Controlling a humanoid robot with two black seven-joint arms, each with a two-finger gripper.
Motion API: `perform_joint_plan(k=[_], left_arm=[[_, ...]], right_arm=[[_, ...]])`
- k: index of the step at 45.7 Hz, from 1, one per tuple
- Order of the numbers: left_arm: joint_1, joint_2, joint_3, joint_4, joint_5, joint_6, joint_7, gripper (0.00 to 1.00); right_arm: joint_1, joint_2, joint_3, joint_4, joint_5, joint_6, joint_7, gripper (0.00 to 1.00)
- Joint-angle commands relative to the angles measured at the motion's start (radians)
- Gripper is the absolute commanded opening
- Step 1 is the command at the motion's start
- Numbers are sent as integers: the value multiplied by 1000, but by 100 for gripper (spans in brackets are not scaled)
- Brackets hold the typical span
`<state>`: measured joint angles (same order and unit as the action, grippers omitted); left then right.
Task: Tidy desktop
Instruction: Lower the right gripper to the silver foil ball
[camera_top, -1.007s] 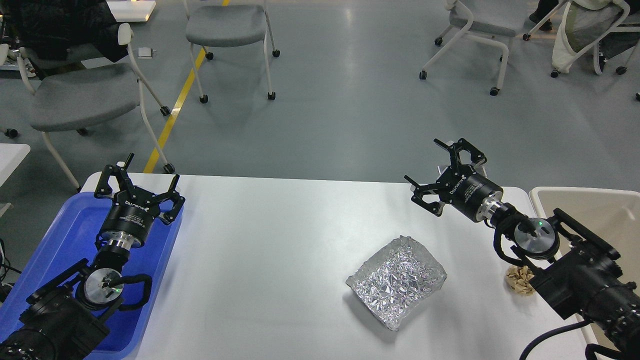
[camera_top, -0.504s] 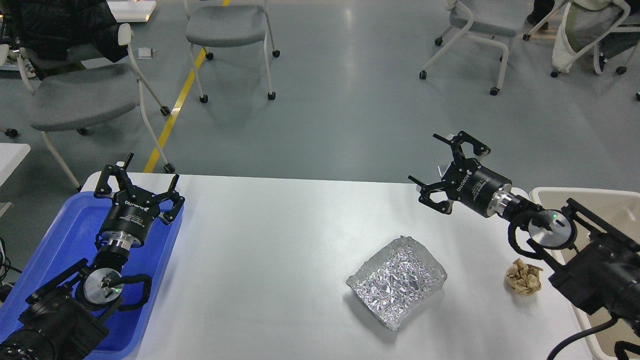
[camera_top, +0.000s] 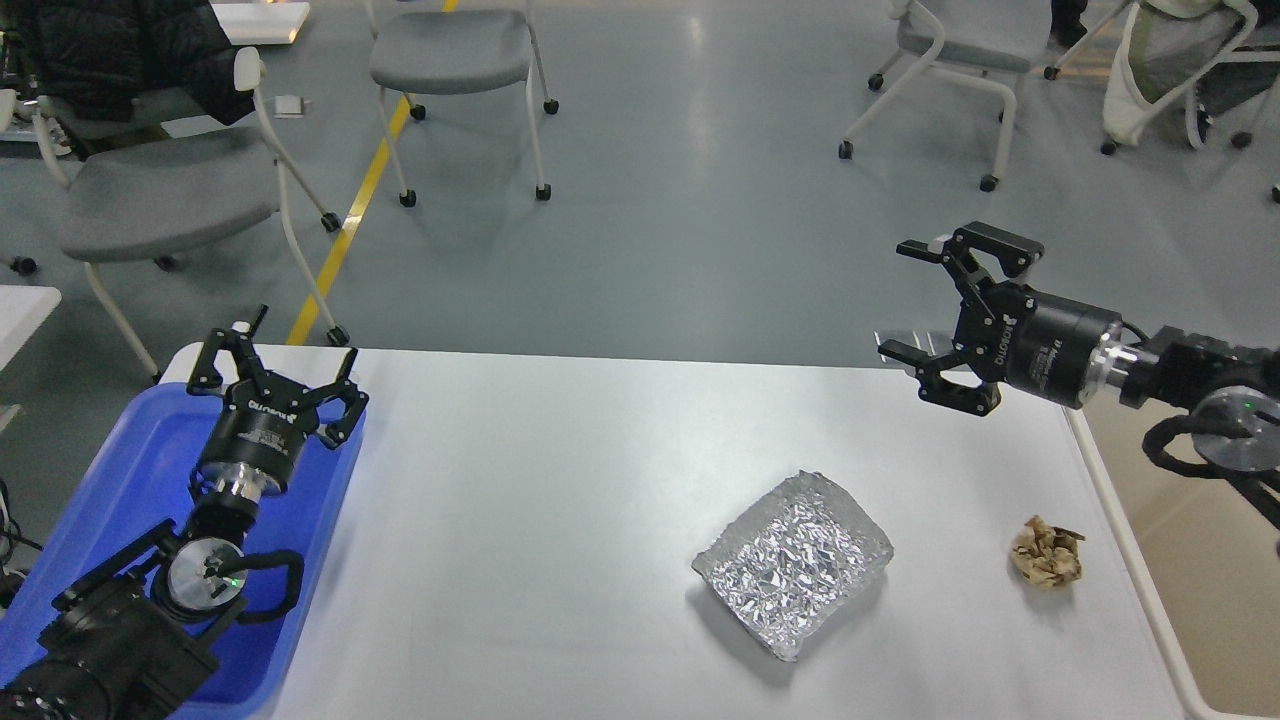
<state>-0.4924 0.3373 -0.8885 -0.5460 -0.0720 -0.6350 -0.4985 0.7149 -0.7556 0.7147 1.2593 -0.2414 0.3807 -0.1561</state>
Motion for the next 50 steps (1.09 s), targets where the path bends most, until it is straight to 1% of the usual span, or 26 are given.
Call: perform_joint_plan(k=[1,8,16,21,26,31,45,50], left_arm=[[0,0,0,0,1,-2,0,100],[0,0,-1,0,1,-2,0,100],[0,0,-1,0,1,-3,0,100],[0,0,-1,0,1,-3,0,100],[0,0,-1,0,1,-5,0,100],[0,0,-1,0,1,-5,0,100],[0,0,-1,0,1,-5,0,100],[0,0,-1,0,1,-5,0,100]], right_arm=[[-12,-180,-116,199,-255,-5,-2,100],[-40,-234,-247,261,-312,-22,-2,100],[-48,-212,-386,264,-384,-120,-2,100],[-49,-162,-448,256,-441,-186,-2,100],[-51,-116,-489,235,-486,-226,-2,100],[-54,-59,-511,177,-524,-243,-2,100],[-69,85,-514,57,-535,-255,1,100],[-78,136,-515,0,-555,-281,1,100]])
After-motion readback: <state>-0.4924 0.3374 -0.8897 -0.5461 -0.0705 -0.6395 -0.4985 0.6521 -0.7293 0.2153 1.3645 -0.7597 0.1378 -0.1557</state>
